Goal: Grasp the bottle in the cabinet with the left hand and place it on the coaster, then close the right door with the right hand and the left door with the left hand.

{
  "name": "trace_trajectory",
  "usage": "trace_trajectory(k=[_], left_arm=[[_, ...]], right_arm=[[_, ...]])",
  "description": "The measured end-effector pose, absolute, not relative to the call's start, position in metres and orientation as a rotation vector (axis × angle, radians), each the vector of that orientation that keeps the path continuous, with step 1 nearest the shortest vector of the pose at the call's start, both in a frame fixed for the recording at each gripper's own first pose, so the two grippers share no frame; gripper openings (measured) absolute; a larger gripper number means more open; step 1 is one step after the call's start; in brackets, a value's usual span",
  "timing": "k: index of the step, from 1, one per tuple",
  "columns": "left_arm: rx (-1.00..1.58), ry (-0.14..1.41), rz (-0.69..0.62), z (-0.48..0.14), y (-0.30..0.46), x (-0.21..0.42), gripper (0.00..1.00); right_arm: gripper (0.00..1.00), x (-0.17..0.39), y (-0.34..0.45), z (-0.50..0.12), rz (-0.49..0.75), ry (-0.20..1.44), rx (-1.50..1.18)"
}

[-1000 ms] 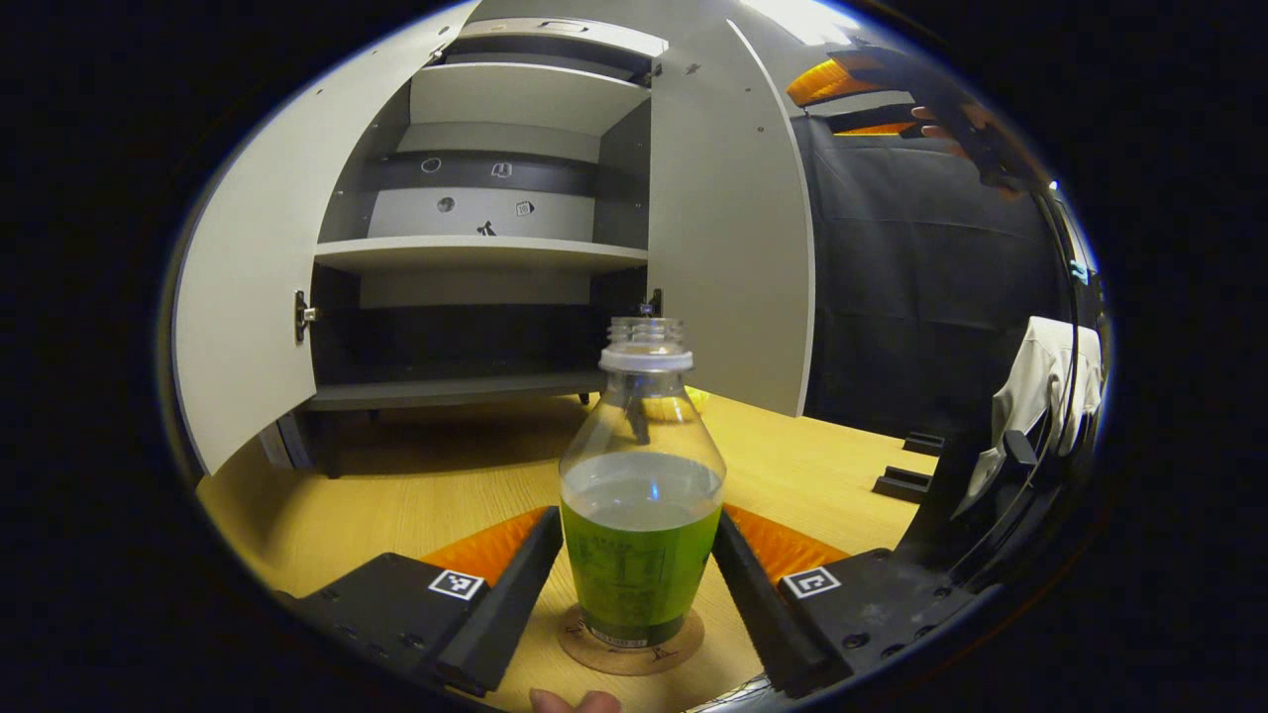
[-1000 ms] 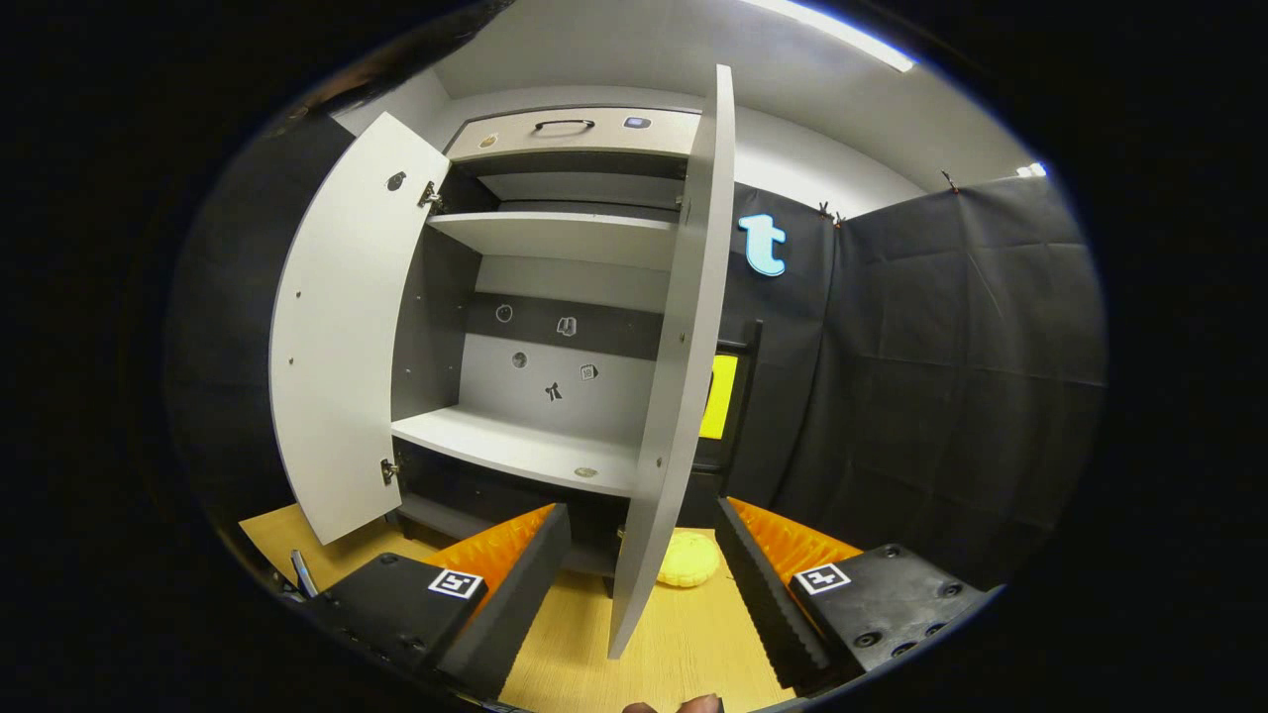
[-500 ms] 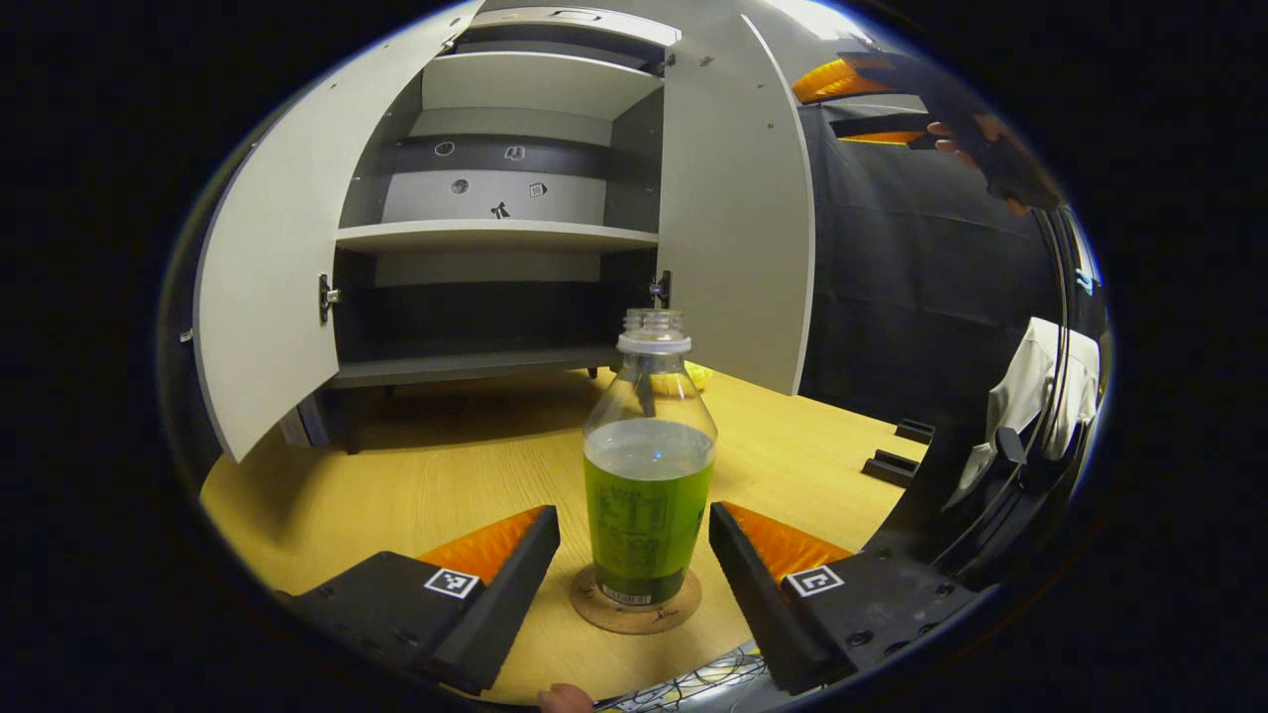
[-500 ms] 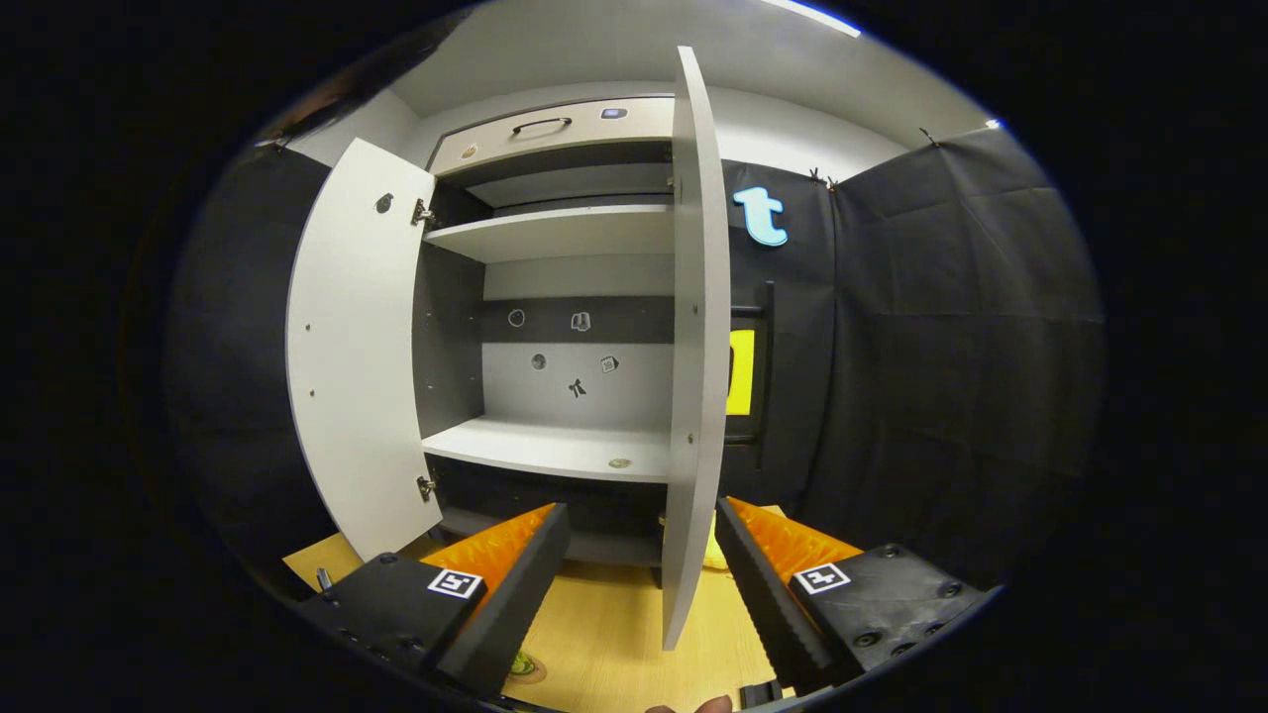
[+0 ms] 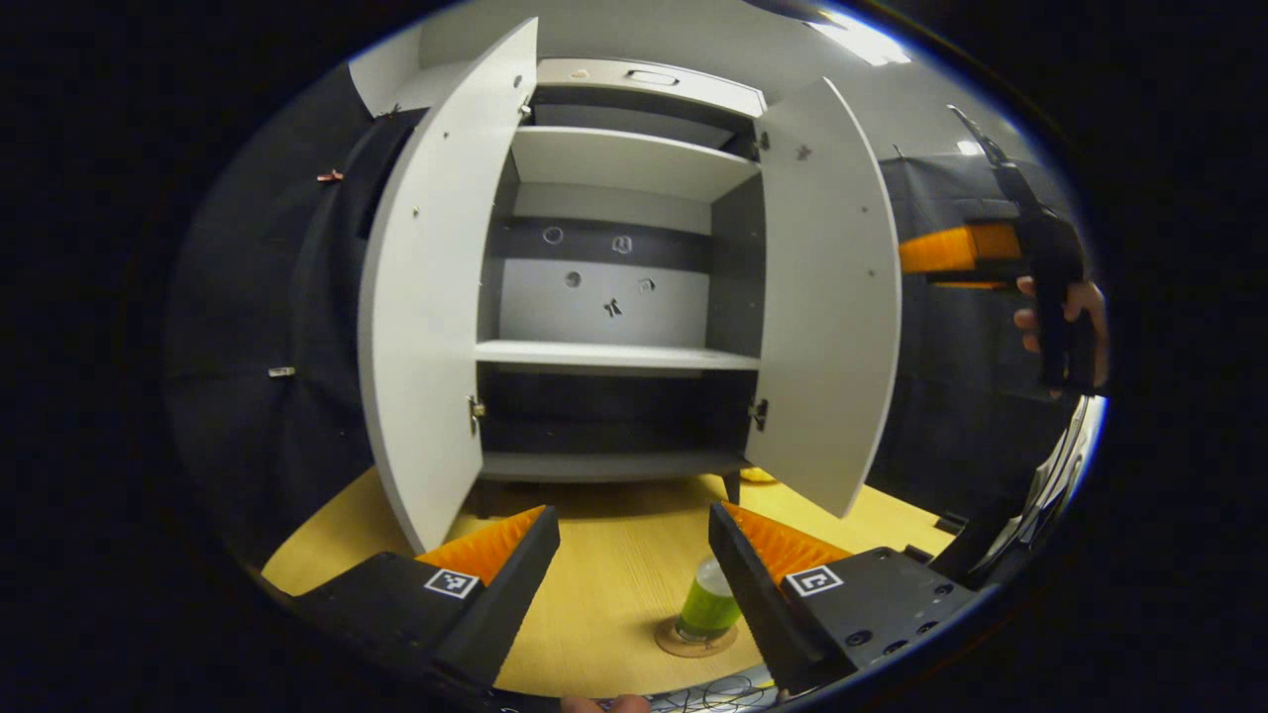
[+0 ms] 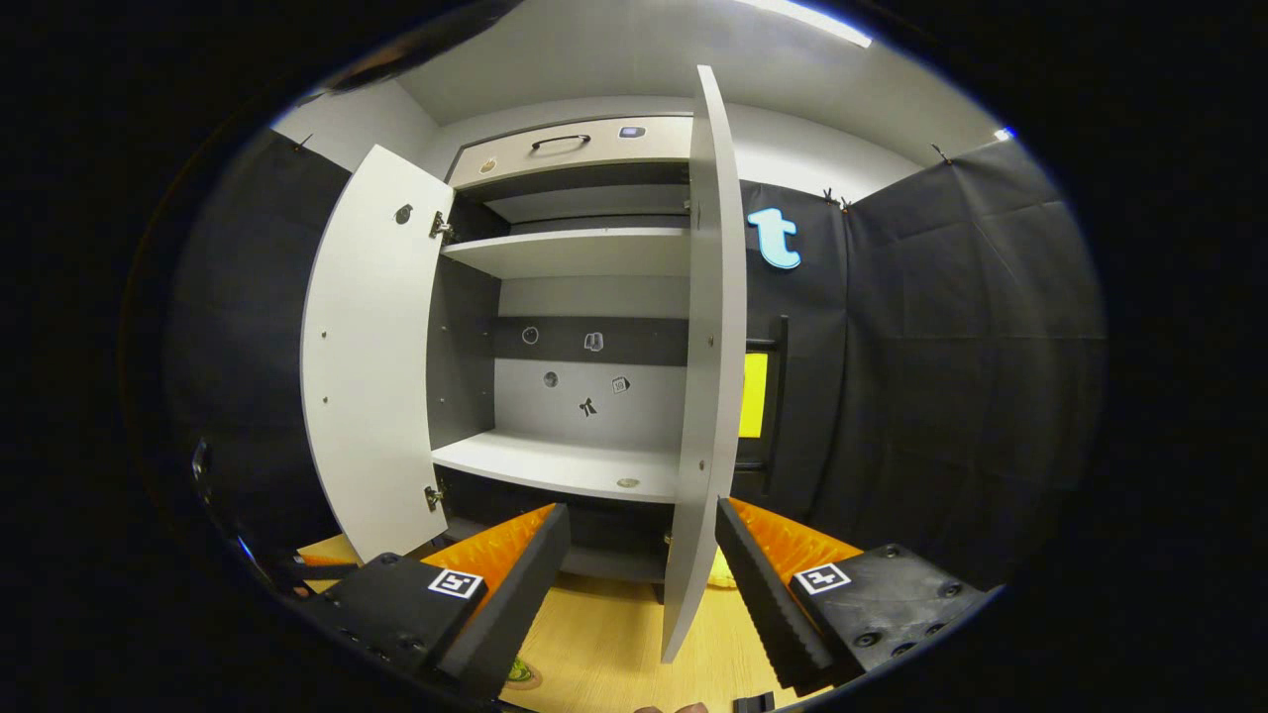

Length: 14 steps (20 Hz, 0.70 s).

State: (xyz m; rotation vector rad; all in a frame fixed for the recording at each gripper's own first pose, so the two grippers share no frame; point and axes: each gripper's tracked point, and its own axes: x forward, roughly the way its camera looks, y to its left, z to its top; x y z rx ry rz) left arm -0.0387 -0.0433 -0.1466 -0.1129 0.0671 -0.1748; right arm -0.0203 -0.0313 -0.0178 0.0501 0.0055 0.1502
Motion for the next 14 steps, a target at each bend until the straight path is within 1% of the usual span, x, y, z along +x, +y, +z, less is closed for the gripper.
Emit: trace_trajectory(k=[1, 2, 3, 5, 8, 14], left_arm=[[-0.130, 0.047, -0.137, -0.124, -0.034, -0.036, 0.96], [-0.144, 0.034, -0.106, -0.102, -0.027, -0.035, 0.96], [-0.150, 0.021, -0.076, -0.083, -0.020, -0.033, 0.95], [-0.129, -0.004, -0.012, -0.047, -0.005, -0.030, 0.95], [-0.104, -0.010, 0.041, -0.014, 0.003, -0.027, 0.95], [-0.115, 0.022, 0.094, -0.007, 0.007, -0.027, 0.95]], right_arm=[[0.94, -0.021, -0.034, -0.016, 0.148, 0.003, 0.057], [0.98, -0.022, -0.037, -0.012, 0.149, -0.005, 0.071], [0.98, -0.022, -0.040, -0.008, 0.146, -0.010, 0.088], [0.98, -0.020, -0.050, -0.005, 0.129, -0.006, 0.110], [0.98, -0.018, -0.067, -0.004, 0.101, -0.009, 0.125], [0.98, -0.007, -0.108, 0.003, 0.068, -0.020, 0.132]])
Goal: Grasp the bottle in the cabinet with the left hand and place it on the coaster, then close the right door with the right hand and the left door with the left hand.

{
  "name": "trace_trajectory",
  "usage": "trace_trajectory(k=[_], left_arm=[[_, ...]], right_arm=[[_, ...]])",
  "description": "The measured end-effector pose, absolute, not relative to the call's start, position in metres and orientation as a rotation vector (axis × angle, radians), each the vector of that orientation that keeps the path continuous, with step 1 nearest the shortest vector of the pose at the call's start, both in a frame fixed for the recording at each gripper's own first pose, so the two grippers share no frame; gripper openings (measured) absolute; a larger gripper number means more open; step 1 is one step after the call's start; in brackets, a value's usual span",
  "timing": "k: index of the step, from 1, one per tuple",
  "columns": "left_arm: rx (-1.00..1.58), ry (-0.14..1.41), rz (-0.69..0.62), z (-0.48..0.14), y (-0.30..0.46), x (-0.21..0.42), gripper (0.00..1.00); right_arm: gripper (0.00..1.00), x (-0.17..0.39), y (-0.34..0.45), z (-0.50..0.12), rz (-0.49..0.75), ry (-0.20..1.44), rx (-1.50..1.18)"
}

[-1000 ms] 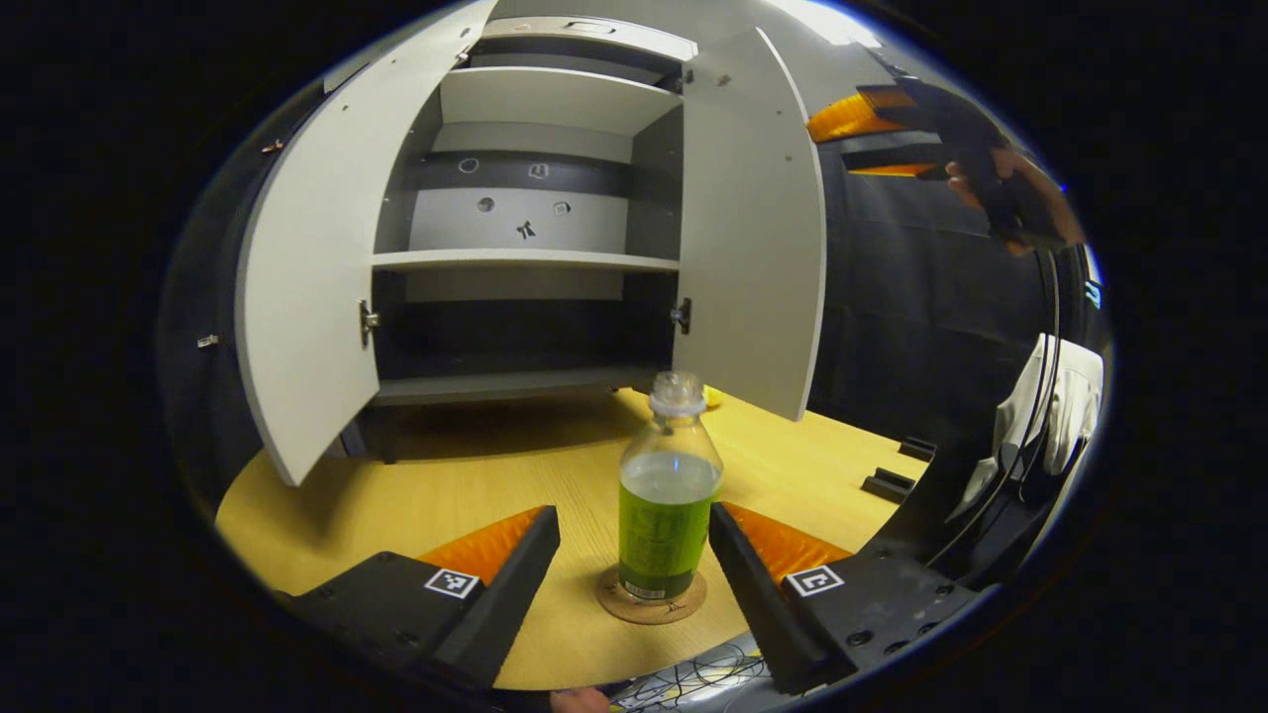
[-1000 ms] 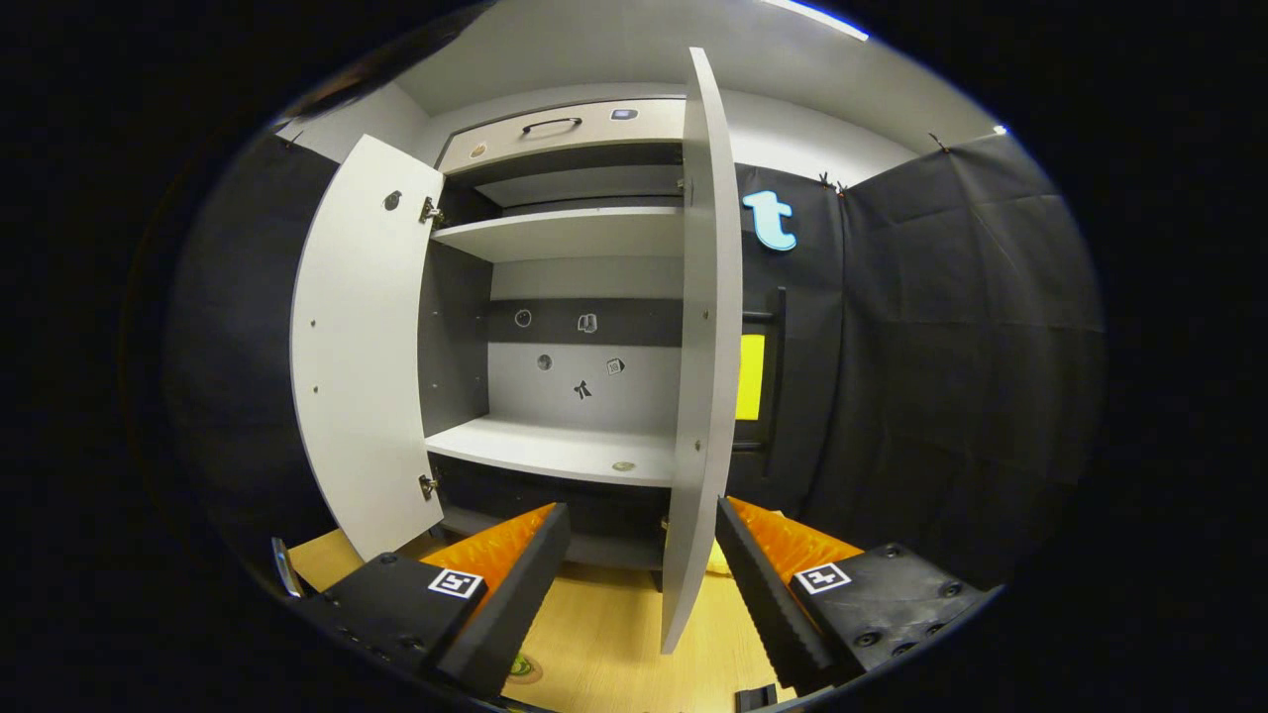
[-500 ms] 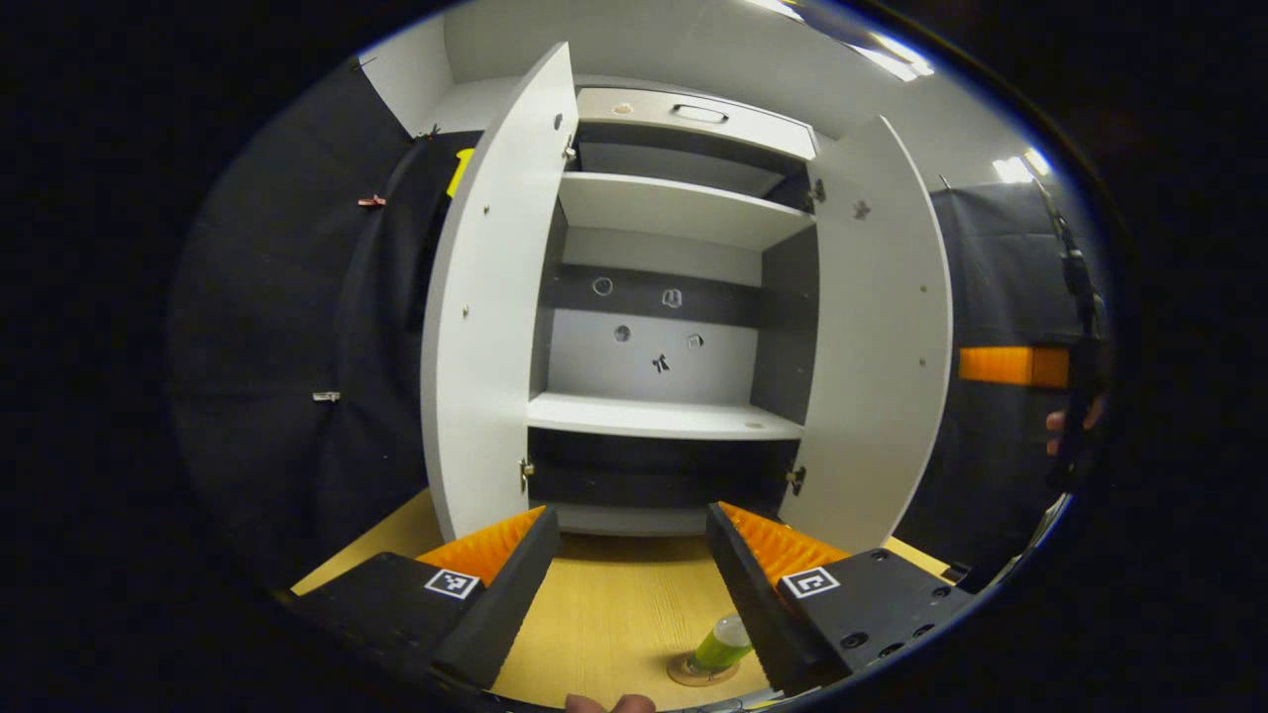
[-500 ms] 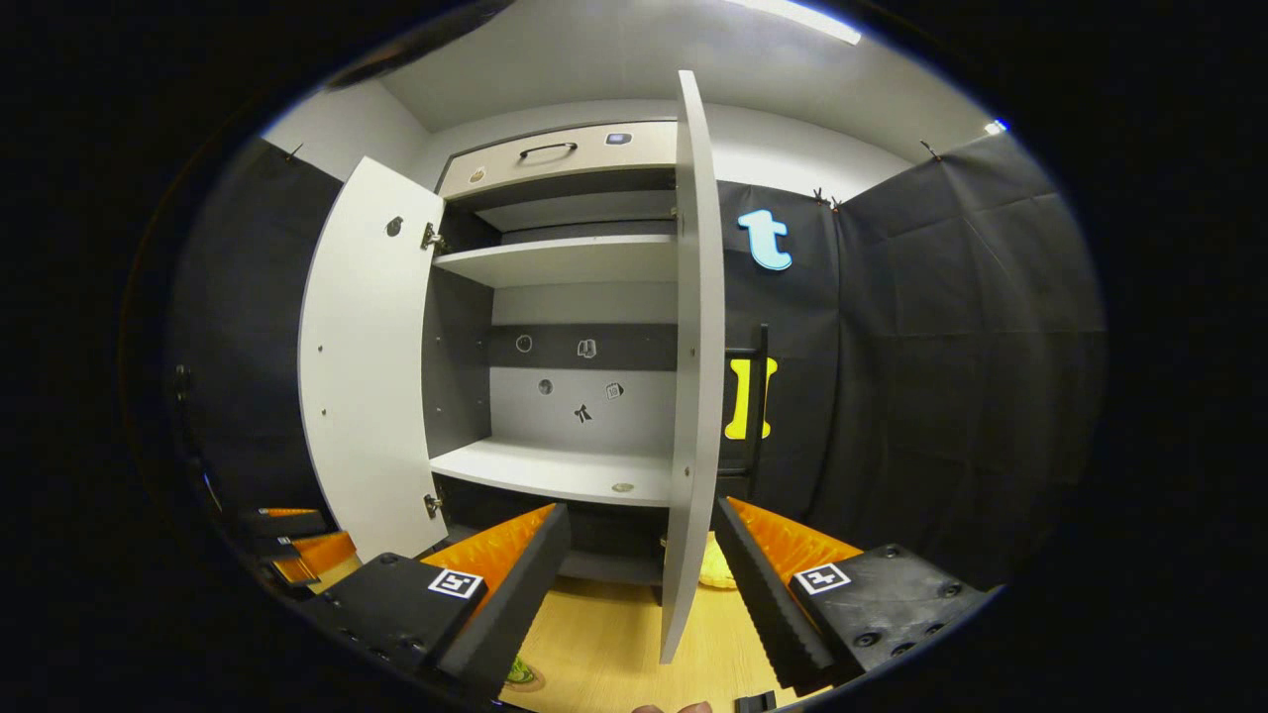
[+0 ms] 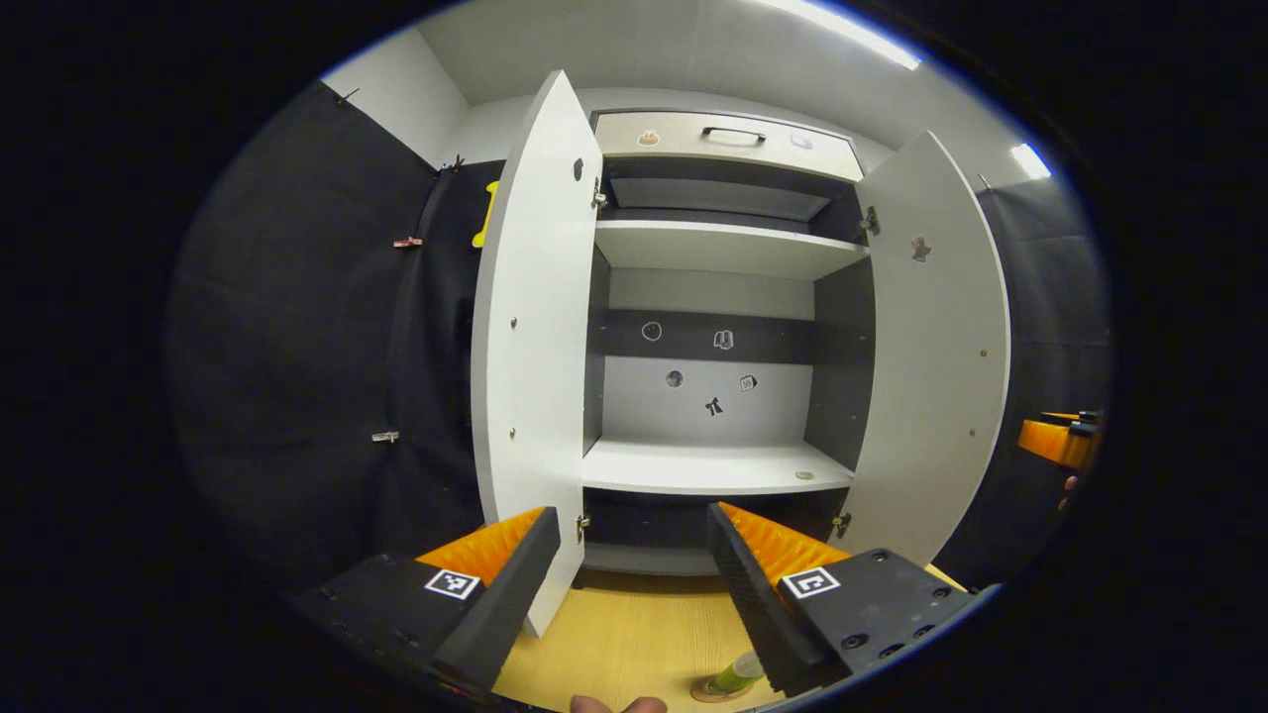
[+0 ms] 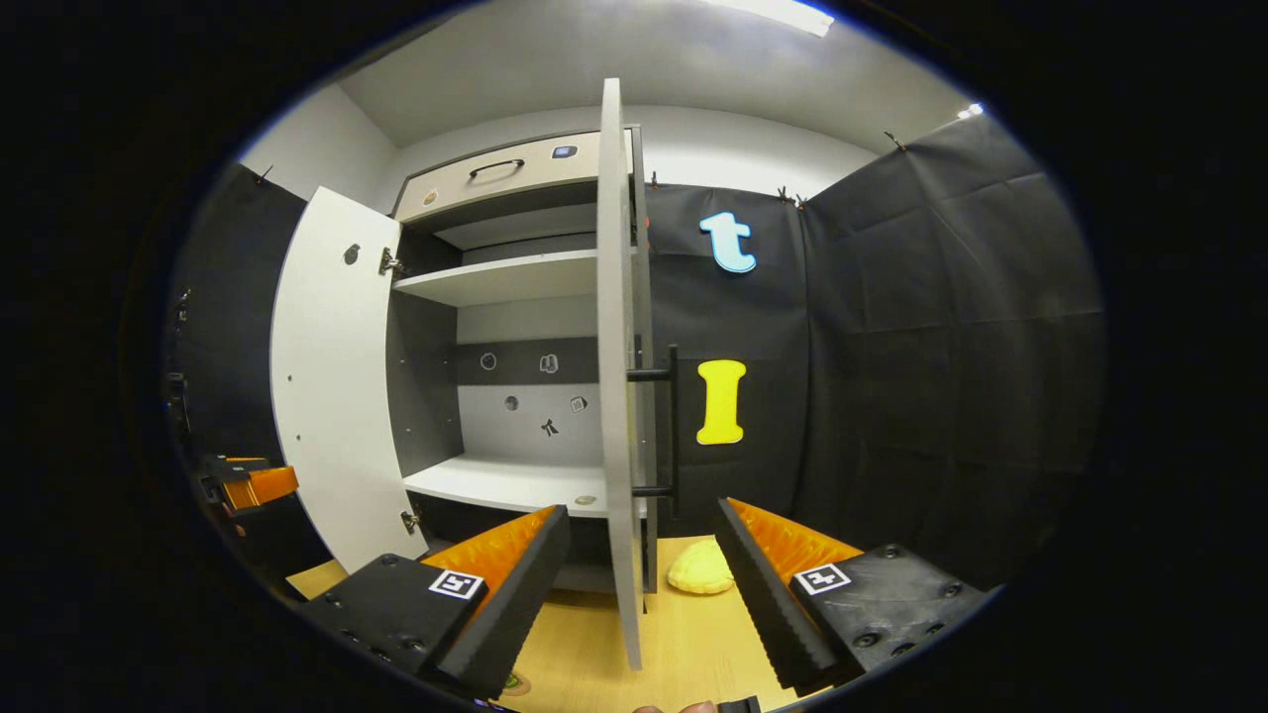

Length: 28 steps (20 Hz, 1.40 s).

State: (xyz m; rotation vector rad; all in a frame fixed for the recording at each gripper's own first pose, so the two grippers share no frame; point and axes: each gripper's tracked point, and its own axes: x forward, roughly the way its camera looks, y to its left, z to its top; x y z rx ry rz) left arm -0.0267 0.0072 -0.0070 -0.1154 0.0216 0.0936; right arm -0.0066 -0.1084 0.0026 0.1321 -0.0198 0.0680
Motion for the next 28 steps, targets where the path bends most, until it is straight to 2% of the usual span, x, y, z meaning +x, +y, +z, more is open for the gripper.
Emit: trace_trajectory(k=[5, 9, 15, 25, 27, 28], left_arm=[[-0.106, 0.031, 0.145, -0.010, -0.001, -0.031, 0.95], [-0.068, 0.039, 0.169, -0.010, -0.012, -0.030, 0.95], [-0.055, 0.036, 0.178, -0.008, -0.025, -0.026, 0.95], [-0.059, 0.048, 0.193, -0.015, -0.012, -0.034, 0.95], [-0.060, 0.046, 0.191, -0.015, -0.006, -0.036, 0.95], [-0.062, 0.045, 0.192, -0.015, -0.002, -0.037, 0.95]], right_arm=[[0.98, 0.029, -0.175, -0.014, -0.033, 0.018, 0.176], [0.98, 0.063, -0.191, -0.021, -0.027, 0.022, 0.217], [0.98, 0.080, -0.162, -0.011, 0.088, 0.000, 0.169], [0.97, 0.073, -0.117, -0.009, 0.160, 0.032, 0.145], [1.00, 0.073, -0.105, -0.007, 0.172, 0.028, 0.129], [0.97, 0.073, -0.098, -0.006, 0.179, 0.027, 0.123]])
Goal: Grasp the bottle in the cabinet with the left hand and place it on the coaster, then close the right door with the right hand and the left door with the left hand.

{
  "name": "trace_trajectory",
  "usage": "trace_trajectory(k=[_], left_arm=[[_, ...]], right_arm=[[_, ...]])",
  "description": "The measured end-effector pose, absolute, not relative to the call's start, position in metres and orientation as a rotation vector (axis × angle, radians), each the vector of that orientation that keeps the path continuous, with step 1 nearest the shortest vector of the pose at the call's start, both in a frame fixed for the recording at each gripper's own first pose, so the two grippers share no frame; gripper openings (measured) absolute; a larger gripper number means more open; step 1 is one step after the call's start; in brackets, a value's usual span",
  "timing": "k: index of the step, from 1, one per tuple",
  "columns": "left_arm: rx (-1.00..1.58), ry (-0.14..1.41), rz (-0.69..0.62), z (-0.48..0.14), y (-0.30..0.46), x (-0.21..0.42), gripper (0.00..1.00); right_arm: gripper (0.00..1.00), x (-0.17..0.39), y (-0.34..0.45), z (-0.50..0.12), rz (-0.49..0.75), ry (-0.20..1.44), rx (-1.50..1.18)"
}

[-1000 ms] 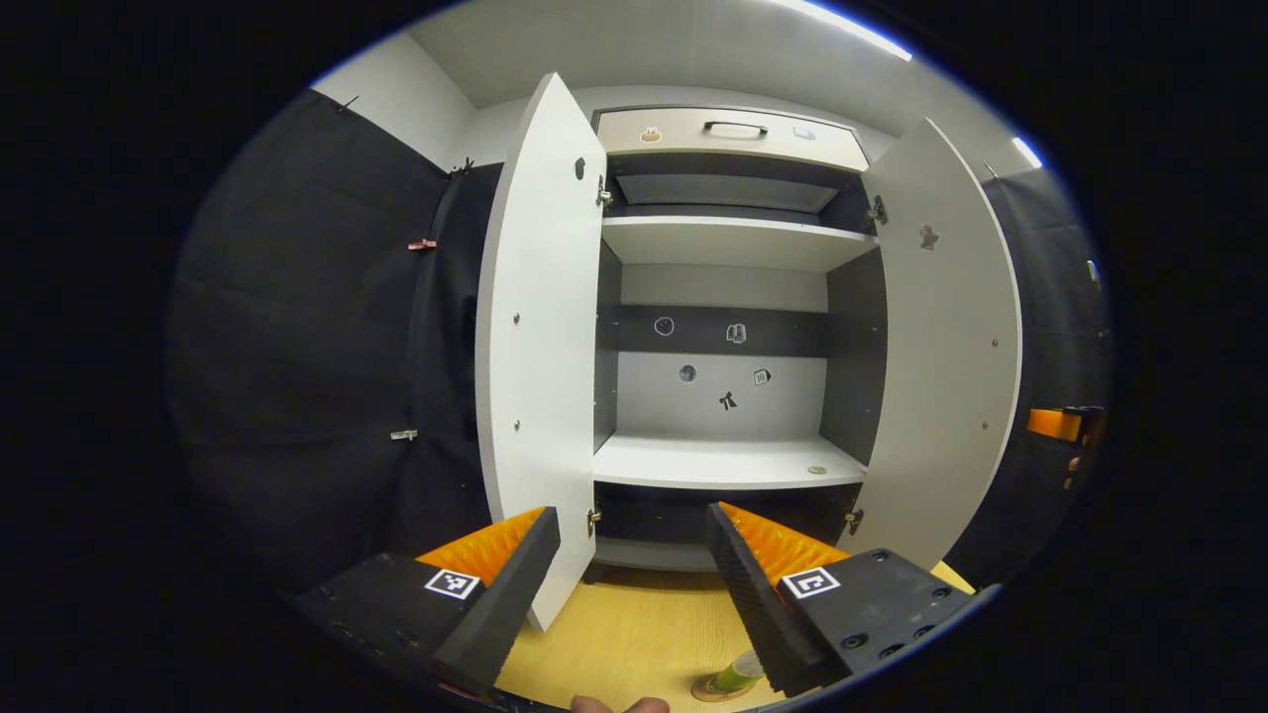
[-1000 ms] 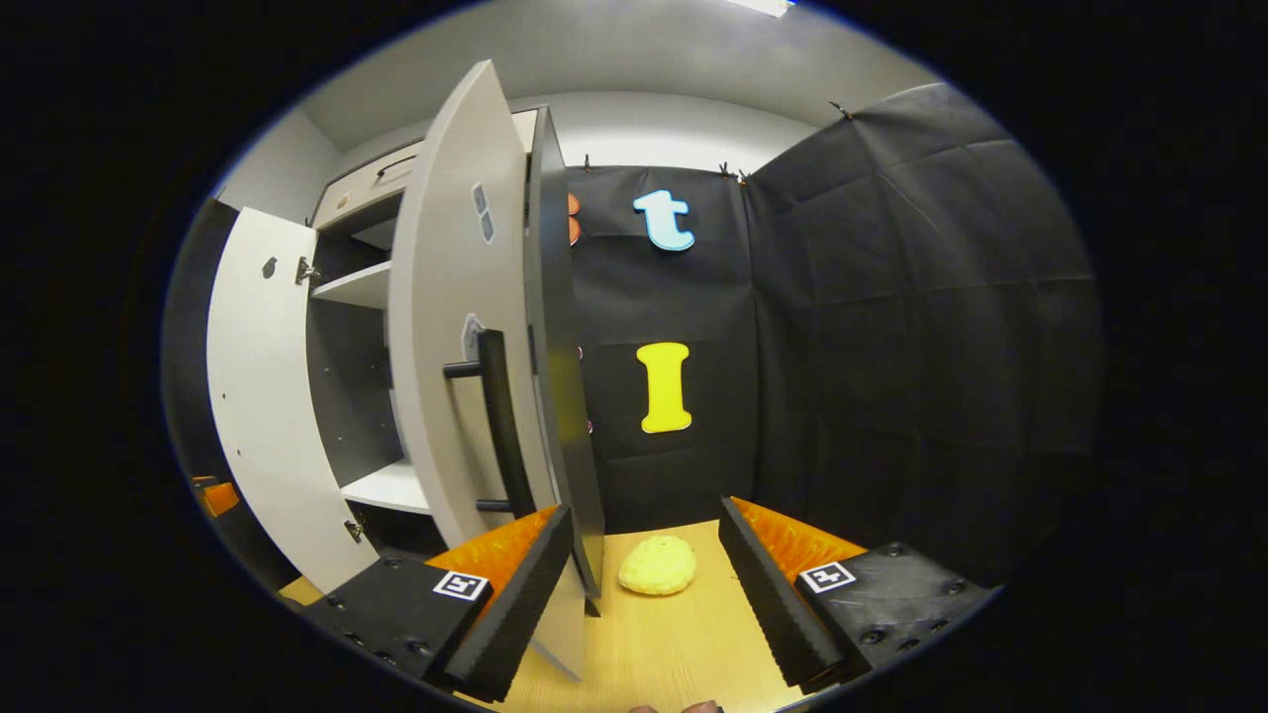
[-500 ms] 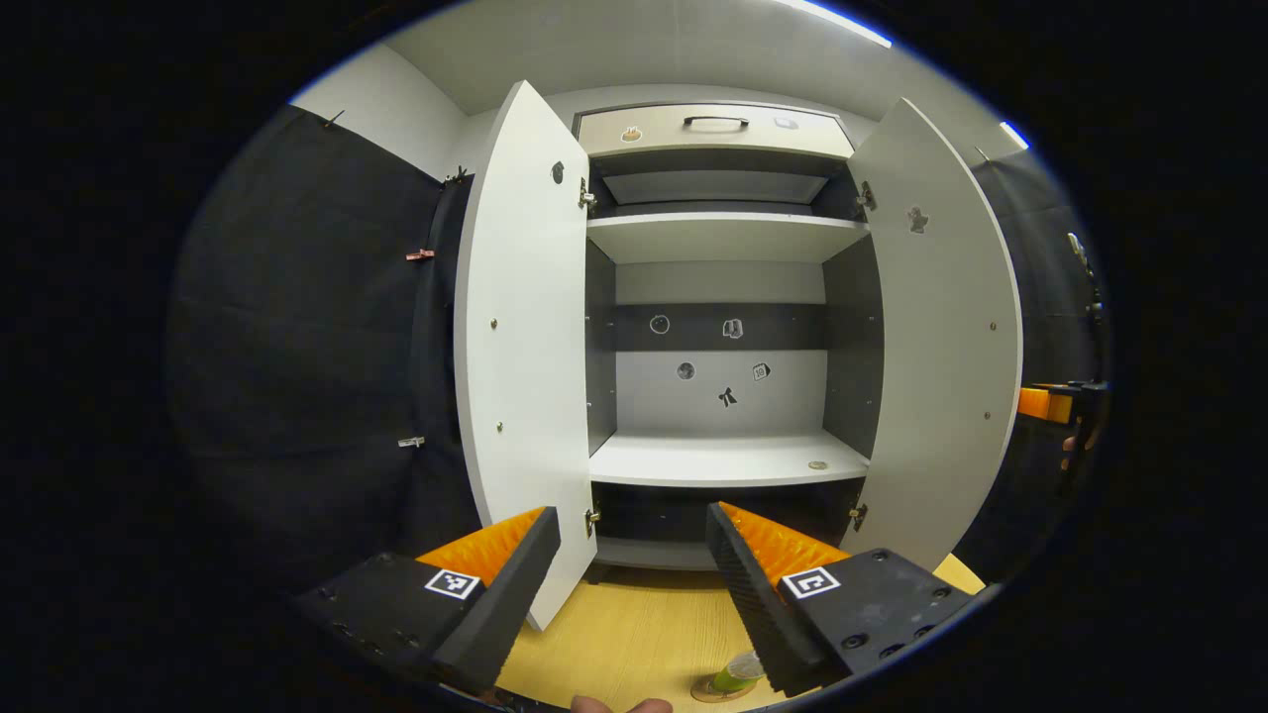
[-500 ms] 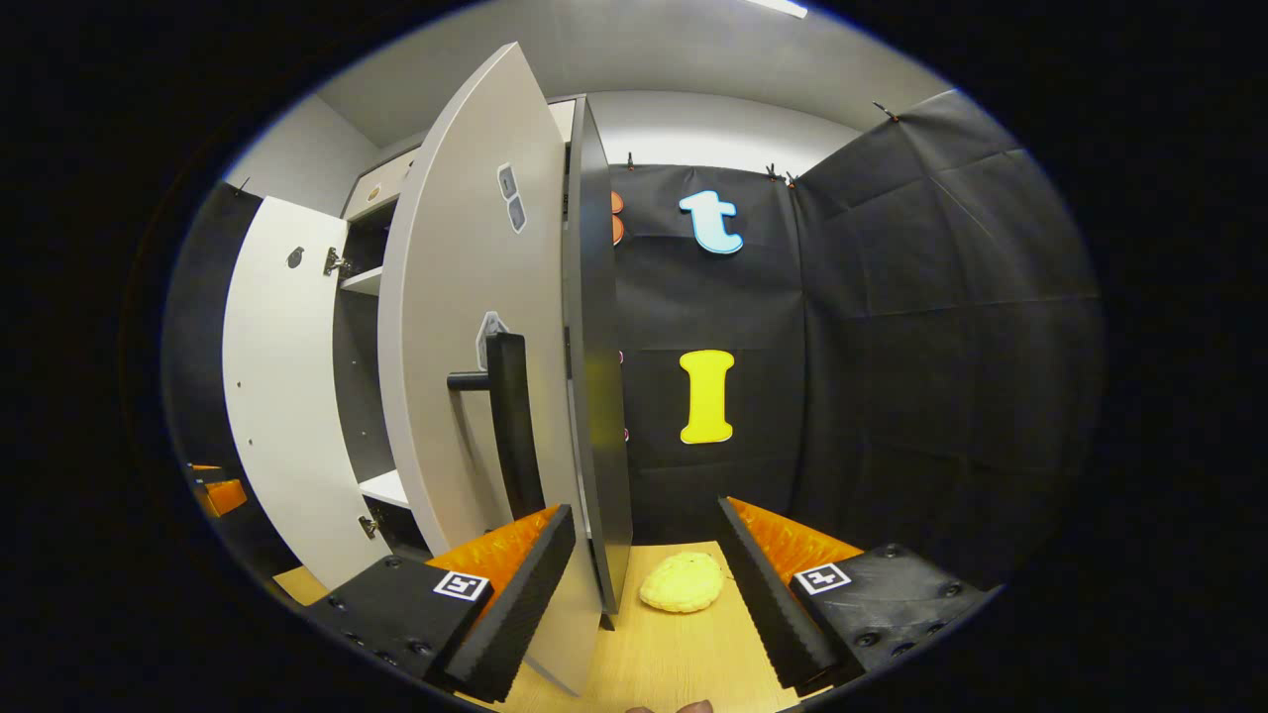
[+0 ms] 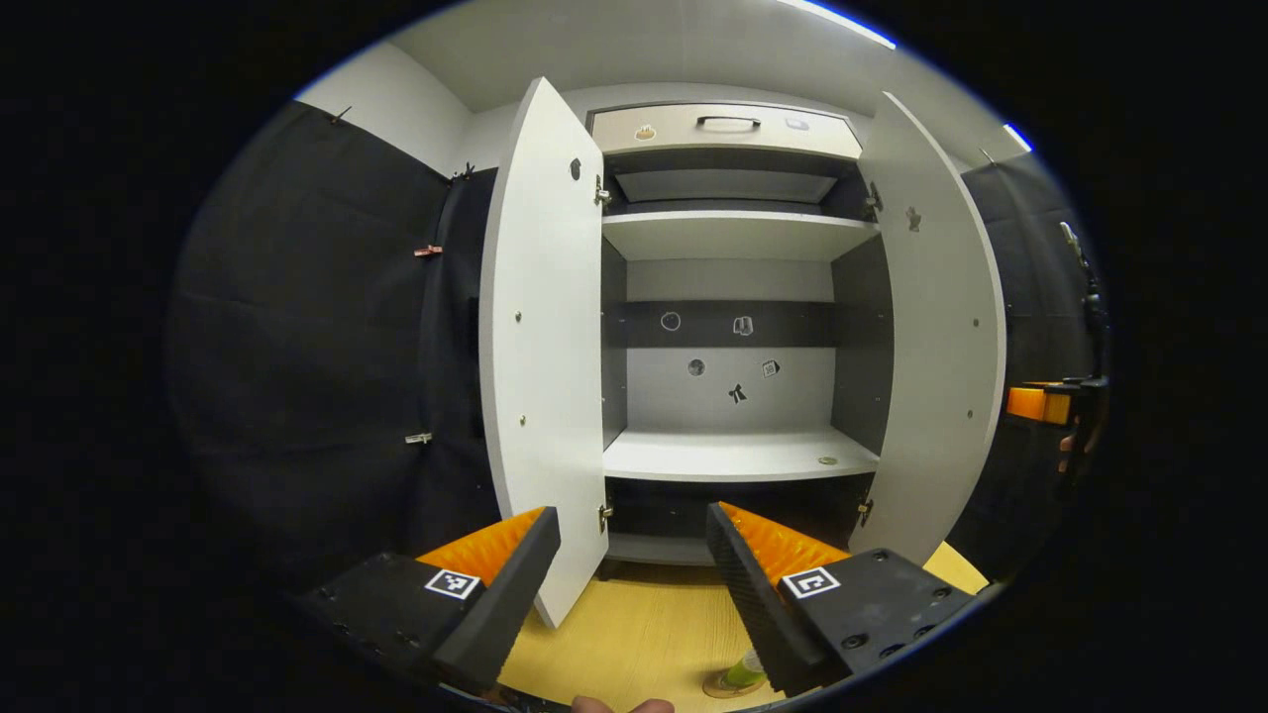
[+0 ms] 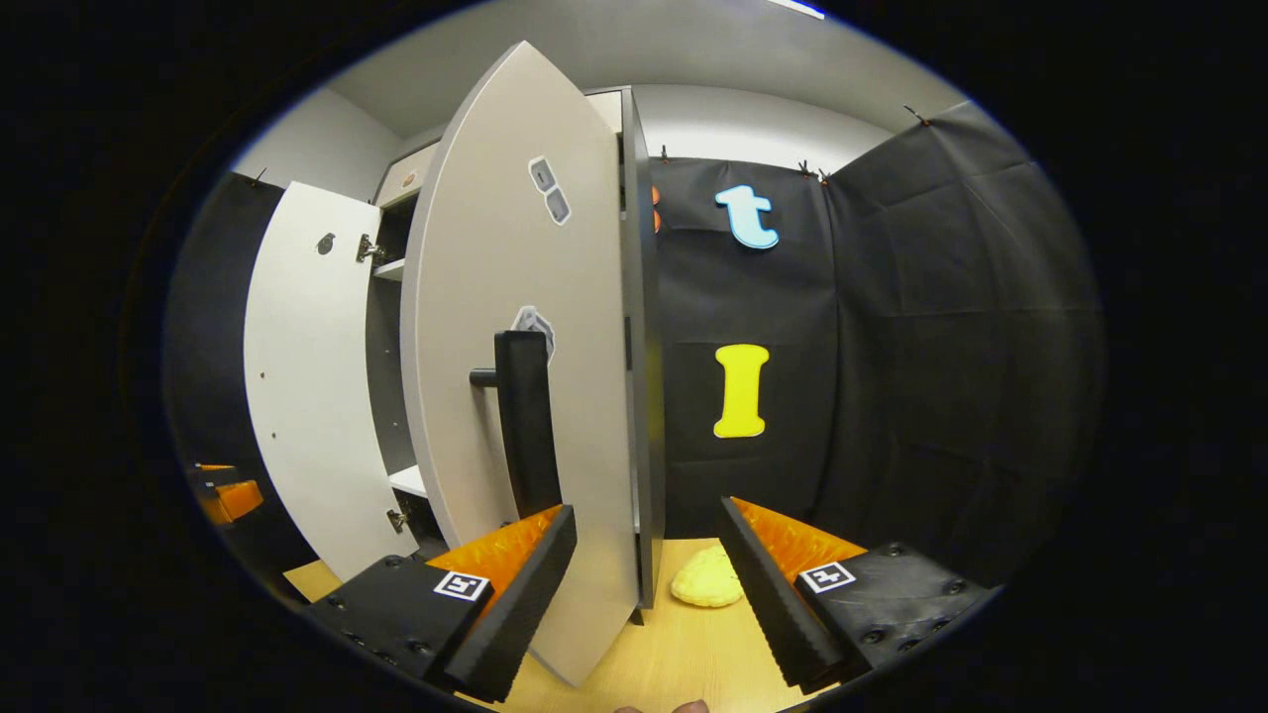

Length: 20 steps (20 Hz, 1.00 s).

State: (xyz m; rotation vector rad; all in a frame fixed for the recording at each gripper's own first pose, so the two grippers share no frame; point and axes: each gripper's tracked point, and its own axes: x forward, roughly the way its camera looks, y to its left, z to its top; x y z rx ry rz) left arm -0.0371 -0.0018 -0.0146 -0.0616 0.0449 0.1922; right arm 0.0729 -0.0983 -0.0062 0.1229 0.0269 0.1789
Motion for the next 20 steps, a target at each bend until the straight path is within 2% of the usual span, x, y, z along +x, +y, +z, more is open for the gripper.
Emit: trace_trajectory(k=[13, 20], left_arm=[[-0.041, 0.049, 0.161, -0.017, 0.032, -0.031, 0.94], [-0.022, 0.051, 0.158, -0.020, 0.052, -0.032, 0.95]], right_arm=[[0.98, 0.087, -0.021, -0.002, 0.231, 0.020, 0.070], [0.96, 0.116, 0.032, 0.004, 0.284, 0.006, 0.065]])
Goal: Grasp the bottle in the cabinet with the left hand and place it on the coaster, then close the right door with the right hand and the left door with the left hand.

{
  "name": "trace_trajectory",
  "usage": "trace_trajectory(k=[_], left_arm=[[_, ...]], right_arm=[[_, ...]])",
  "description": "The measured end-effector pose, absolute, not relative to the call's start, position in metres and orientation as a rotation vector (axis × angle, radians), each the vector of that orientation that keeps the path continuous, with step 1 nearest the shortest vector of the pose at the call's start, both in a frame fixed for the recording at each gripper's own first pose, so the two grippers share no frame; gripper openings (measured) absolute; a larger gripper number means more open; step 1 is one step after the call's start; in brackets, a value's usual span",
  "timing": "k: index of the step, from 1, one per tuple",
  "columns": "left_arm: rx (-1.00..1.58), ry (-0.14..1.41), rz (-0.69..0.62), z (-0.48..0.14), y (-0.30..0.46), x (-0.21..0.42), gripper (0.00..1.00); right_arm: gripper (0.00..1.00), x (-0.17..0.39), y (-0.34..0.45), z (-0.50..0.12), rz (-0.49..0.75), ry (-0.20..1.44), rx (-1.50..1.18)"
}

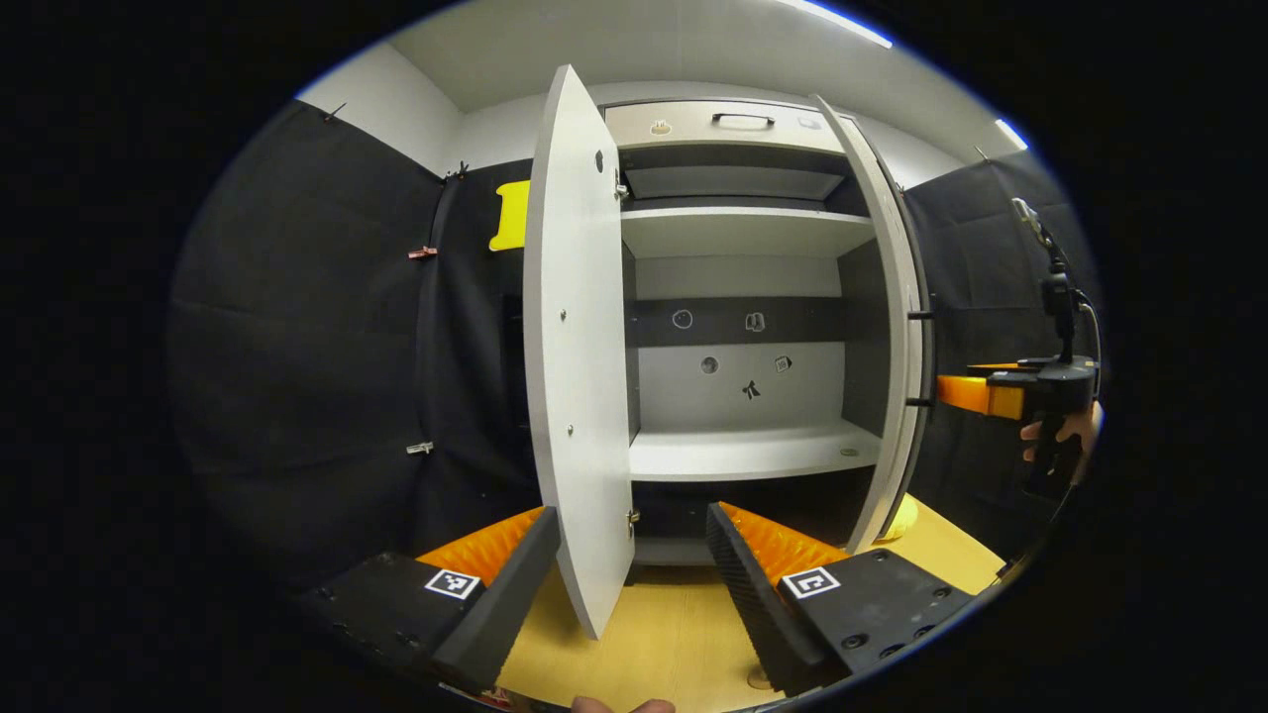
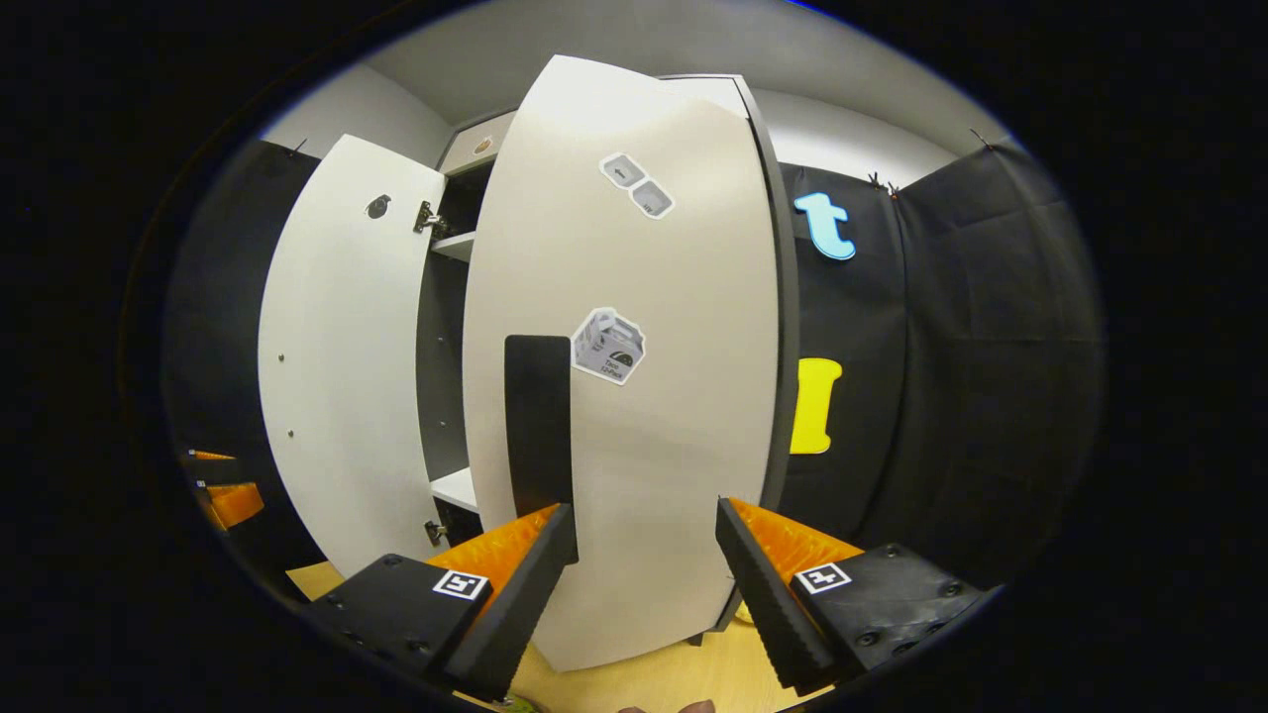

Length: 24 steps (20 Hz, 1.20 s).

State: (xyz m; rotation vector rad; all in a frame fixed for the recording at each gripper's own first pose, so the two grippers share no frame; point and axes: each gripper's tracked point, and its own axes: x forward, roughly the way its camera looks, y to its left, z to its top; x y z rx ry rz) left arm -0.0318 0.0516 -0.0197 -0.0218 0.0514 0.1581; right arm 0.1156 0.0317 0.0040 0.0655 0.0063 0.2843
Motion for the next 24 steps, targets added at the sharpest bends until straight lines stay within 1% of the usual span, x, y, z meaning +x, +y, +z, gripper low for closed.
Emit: trace_trajectory(k=[14, 22, 24], left_arm=[[-0.036, 0.059, 0.190, -0.035, 0.112, -0.032, 0.95], [-0.028, 0.054, 0.193, -0.037, 0.153, -0.025, 0.95], [-0.021, 0.048, 0.191, -0.036, 0.164, -0.022, 0.95]], right_arm=[[0.96, 0.164, 0.078, 0.003, 0.247, 0.005, 0.059], [0.96, 0.187, 0.092, 0.005, 0.188, -0.007, 0.021], [0.96, 0.185, 0.091, 0.004, 0.166, -0.002, 0.017]])
